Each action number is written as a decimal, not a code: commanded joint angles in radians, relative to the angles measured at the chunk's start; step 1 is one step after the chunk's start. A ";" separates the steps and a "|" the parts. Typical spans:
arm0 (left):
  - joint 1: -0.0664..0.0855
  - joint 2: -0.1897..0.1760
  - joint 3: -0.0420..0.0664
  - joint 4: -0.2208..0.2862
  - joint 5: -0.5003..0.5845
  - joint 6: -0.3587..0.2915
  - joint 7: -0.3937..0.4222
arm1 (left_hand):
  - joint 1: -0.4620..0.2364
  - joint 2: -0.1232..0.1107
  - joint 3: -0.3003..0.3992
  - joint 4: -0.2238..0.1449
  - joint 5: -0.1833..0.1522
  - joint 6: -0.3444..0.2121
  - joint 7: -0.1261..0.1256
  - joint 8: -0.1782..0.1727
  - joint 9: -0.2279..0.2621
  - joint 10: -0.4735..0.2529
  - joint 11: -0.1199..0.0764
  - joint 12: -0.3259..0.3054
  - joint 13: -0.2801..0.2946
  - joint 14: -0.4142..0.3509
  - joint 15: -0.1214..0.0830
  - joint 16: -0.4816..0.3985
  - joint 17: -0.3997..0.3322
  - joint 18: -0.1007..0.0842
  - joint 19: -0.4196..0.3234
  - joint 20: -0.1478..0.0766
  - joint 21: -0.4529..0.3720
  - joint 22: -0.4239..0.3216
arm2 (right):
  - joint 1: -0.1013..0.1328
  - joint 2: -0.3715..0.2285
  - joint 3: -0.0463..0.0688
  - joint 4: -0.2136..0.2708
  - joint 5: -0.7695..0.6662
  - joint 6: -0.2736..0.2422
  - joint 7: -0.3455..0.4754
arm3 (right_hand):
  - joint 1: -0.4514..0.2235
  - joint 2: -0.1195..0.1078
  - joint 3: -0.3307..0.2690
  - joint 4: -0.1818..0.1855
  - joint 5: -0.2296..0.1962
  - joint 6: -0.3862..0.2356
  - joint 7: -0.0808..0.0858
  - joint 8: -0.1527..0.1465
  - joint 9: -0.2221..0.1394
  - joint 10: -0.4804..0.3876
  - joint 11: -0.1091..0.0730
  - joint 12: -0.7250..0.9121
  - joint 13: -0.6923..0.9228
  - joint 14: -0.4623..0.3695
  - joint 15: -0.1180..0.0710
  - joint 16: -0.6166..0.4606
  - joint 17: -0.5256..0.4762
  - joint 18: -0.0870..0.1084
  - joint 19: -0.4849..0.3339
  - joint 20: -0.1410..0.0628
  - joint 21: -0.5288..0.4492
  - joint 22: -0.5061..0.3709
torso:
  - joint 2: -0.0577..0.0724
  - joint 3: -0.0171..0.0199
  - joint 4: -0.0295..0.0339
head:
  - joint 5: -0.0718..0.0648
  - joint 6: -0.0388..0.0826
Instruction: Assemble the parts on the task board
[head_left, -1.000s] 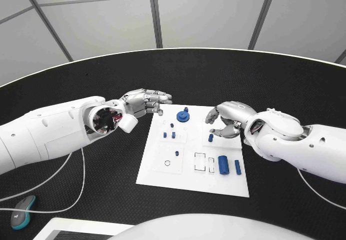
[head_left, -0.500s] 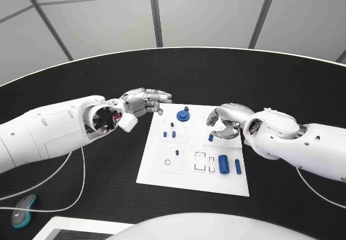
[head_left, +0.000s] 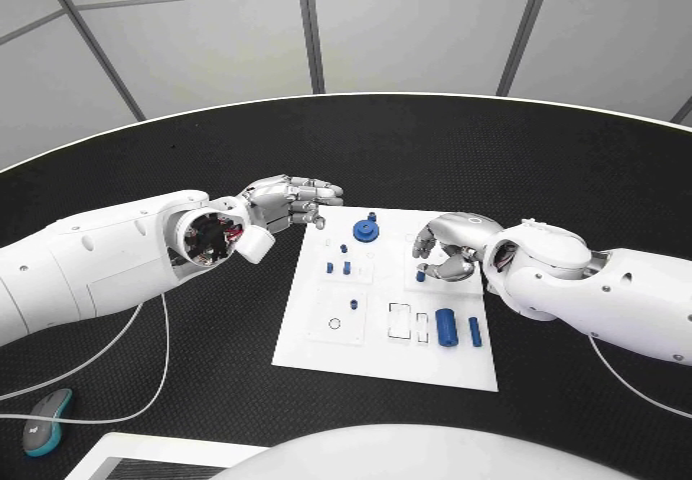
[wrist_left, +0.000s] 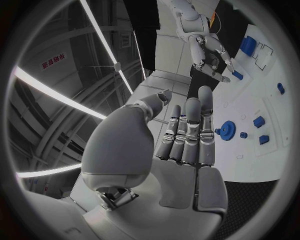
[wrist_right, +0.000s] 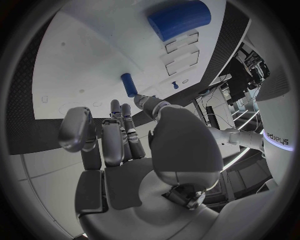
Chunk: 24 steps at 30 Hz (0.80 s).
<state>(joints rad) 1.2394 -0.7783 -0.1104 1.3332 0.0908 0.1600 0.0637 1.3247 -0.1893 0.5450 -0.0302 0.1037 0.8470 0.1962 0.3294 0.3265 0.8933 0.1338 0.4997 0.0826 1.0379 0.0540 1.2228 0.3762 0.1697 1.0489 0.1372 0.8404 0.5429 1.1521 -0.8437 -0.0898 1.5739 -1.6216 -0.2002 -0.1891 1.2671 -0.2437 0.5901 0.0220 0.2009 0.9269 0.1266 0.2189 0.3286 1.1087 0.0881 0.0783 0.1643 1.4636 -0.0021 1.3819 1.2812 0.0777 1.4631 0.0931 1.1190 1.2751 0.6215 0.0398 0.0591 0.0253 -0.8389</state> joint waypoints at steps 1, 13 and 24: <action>0.000 0.000 0.000 0.000 0.000 0.000 0.000 | 0.005 0.007 -0.005 0.000 0.006 -0.006 0.001 -0.003 0.001 -0.005 0.000 0.004 0.002 -0.006 0.000 -0.003 -0.001 0.015 -0.004 0.001 -0.005 -0.001 | -0.002 0.004 0.000 -0.004 0.000 0.004 0.000 | 0.007 0.000 -0.003 0.006 -0.007 0.000 0.008 -0.005 0.000 0.004 -0.002 0.004 -0.001 0.046 0.001 -0.007 -0.001 0.017 -0.008 0.000 -0.006 -0.001 | 0.000 -0.0001 0.0005 | 0.000 -0.001; 0.000 0.000 0.000 -0.002 0.000 -0.001 -0.001 | 0.005 0.007 -0.005 0.000 0.006 -0.006 0.001 -0.003 0.001 -0.005 0.000 0.004 0.002 -0.006 0.000 -0.003 -0.001 0.015 -0.004 0.001 -0.005 -0.001 | -0.013 0.010 -0.002 -0.008 0.000 0.023 -0.004 | 0.019 0.008 0.005 0.011 -0.006 0.015 0.014 0.001 0.003 0.031 -0.008 0.023 -0.001 0.045 -0.004 -0.009 -0.004 0.016 -0.004 -0.003 -0.005 -0.001 | 0.000 -0.0013 0.0000 | 0.002 -0.005; 0.000 0.002 0.000 -0.004 0.000 0.000 -0.002 | 0.007 0.009 -0.007 0.001 0.006 -0.007 0.001 -0.002 0.003 -0.007 0.000 0.006 0.002 -0.008 0.000 -0.002 -0.003 0.015 -0.004 0.001 -0.007 -0.003 | -0.014 0.007 -0.003 -0.001 0.000 0.001 0.002 | 0.023 0.011 0.009 0.012 -0.005 0.019 0.014 0.002 0.004 0.041 -0.010 0.029 -0.001 0.046 -0.005 -0.007 -0.003 0.016 -0.002 -0.005 -0.003 0.000 | 0.000 -0.0006 0.0006 | 0.002 -0.004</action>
<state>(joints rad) 1.2394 -0.7763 -0.1103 1.3290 0.0907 0.1600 0.0621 1.3294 -0.1846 0.5450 -0.0302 0.1037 0.8470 0.1962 0.3294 0.3291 0.8933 0.1338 0.4996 0.0841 1.0380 0.0540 1.2229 0.3741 0.1697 1.0489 0.1372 0.8404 0.5406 1.1382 -0.8363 -0.0925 1.5728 -1.6216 -0.1976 -0.1877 1.2894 -0.2399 0.5954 0.0336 0.1925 0.9400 0.1398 0.2190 0.3320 1.1452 0.0766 0.1044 0.1644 1.4636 -0.0021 1.3784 1.2780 0.0776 1.4631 0.0931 1.1189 1.2751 0.6210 0.0388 0.0589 0.0281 -0.8437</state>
